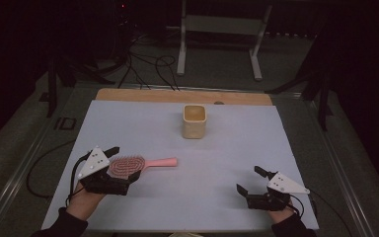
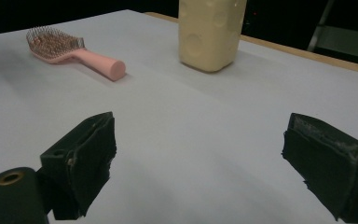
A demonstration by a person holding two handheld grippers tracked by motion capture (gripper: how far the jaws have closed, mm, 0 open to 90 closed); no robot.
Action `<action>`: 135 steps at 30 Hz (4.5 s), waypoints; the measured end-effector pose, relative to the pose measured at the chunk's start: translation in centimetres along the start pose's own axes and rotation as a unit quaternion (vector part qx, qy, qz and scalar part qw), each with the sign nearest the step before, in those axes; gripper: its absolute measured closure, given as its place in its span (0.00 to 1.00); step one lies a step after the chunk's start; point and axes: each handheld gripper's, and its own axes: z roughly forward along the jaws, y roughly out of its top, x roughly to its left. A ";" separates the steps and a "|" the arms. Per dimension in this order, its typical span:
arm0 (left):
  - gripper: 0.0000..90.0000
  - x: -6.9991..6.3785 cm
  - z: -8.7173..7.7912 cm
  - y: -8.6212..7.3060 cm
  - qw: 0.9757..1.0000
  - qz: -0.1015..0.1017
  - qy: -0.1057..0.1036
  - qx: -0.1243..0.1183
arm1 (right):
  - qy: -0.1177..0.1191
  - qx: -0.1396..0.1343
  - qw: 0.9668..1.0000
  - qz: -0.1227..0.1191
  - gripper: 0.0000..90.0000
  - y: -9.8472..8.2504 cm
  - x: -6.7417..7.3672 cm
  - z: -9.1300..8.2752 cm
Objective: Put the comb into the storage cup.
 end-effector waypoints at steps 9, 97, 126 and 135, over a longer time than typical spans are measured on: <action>0.00 -0.1 2.1 2.6 1.000 0.003 -0.022 0.000 | -0.001 0.002 1.000 0.000 0.10 0.0 0.0 0.0; 1.00 -1.3 17.9 0.8 0.977 -0.074 0.000 0.201 | 0.010 0.003 1.000 0.006 0.10 -0.1 -0.1 -0.1; 1.00 -1.6 18.6 0.7 0.969 -0.079 0.020 0.234 | 0.009 0.001 1.000 0.006 0.11 -0.1 -0.2 -0.2; 1.00 -1.5 19.0 0.7 0.965 -0.080 0.018 0.248 | 0.008 0.001 1.000 0.007 0.11 -0.1 -0.2 -0.2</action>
